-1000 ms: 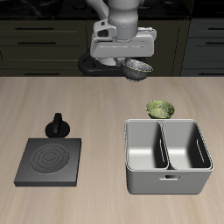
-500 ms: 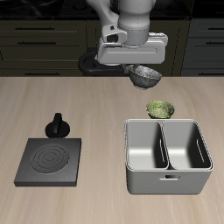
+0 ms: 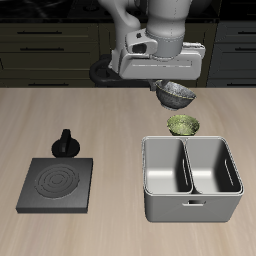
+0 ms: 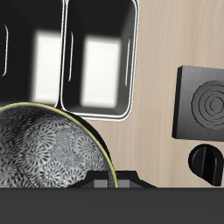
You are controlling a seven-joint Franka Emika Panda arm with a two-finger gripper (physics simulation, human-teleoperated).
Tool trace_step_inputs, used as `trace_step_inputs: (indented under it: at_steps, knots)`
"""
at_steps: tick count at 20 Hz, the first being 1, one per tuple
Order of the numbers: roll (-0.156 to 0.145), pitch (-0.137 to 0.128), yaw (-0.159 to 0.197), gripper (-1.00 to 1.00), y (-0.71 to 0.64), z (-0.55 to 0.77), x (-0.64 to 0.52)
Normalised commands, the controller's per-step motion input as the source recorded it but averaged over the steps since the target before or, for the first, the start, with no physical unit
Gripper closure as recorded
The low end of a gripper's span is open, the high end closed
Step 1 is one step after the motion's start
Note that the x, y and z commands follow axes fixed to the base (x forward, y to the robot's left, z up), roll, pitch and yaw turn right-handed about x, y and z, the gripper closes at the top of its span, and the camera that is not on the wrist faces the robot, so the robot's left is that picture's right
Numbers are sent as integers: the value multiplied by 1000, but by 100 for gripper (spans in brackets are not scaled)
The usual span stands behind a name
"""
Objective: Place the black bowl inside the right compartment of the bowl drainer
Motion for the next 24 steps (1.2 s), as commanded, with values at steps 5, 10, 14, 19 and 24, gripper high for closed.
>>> trace_step_inputs:
  at_steps: [5, 10, 14, 19, 24]
  knots:
    - [-25, 7, 1, 100, 112, 57, 372]
    - [-25, -21, 14, 100, 46, 165, 292]
    - [-44, 0, -17, 100, -116, 118, 322]
    - [-55, 11, -9, 100, -220, 70, 383]
    - [-28, 4, -11, 100, -162, 8, 225]
